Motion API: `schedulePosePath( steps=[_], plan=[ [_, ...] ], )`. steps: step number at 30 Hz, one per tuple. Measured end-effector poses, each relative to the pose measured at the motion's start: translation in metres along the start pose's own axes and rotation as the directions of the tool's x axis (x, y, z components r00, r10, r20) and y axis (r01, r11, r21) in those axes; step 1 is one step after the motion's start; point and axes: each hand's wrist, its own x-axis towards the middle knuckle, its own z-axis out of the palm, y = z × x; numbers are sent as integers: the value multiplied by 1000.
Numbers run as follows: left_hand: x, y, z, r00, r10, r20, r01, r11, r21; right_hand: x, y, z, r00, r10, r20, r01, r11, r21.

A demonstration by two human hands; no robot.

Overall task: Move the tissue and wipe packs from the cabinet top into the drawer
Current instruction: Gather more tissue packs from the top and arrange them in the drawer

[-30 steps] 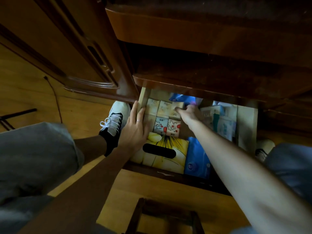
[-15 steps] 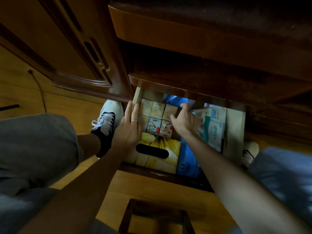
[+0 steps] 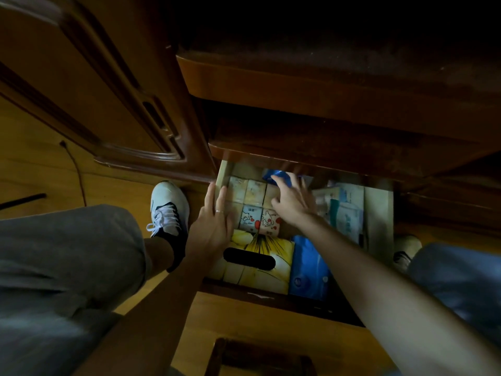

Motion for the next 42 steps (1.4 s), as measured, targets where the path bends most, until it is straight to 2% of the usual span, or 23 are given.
schedulePosePath(
  steps=[3, 8, 9, 11, 13, 14, 16, 21, 23, 25, 27, 29, 32, 37, 42],
  plan=[
    [0, 1, -1, 1000, -12, 22, 12, 1000, 0, -1, -4, 13, 988, -23, 151, 17, 999, 36],
    [1, 1, -2, 1000, -15, 20, 15, 1000, 2, -2, -4, 17, 984, -73, 161, 67, 997, 42],
    [1, 1, -2, 1000, -18, 20, 18, 1000, 0, -3, -3, 16, 991, -84, 107, 82, 996, 24],
    [1, 2, -2, 1000, -19, 22, 19, 1000, 0, -7, -4, 15, 989, -82, -119, 81, 997, -11],
    [1, 2, -2, 1000, -20, 17, 20, 1000, 17, -14, -6, 17, 960, -1, -281, -15, 998, -56],
    [1, 3, -3, 1000, -25, 17, 25, 999, 24, -15, -8, 17, 959, 59, -276, -82, 994, -75],
    [1, 3, -3, 999, -27, 17, 27, 999, 31, -10, -10, 18, 978, 142, -150, -157, 984, -88],
    [0, 2, -7, 1000, -4, 26, 3, 1000, 27, 23, -1, 5, 981, 145, 132, -159, 982, 101],
    [0, 1, -6, 1000, 9, 25, -10, 1000, 13, 28, 6, 2, 976, 172, 136, -184, 980, 81],
    [0, -1, -4, 1000, 12, 15, -12, 1000, -1, 24, 13, 1, 972, 222, 80, -227, 971, 71],
    [-1, -2, -1, 1000, 9, 6, -9, 1000, -6, 20, 22, -1, 968, 250, 25, -249, 968, -23],
    [-1, -3, 0, 1000, 7, 3, -7, 1000, -3, 18, 29, -5, 972, 229, 51, -224, 971, -79],
    [-1, -1, -2, 1000, -4, 7, 4, 1000, 0, 18, 32, -10, 973, 206, 107, -206, 979, -11],
    [-1, 1, -3, 1000, -20, 22, 19, 1000, 10, 10, 40, -17, 970, 242, -13, -242, 970, -29],
    [1, -5, 5, 1000, -6, 18, 6, 999, 38, -20, 53, -13, 953, 213, -217, -184, 972, 147]
  ],
)
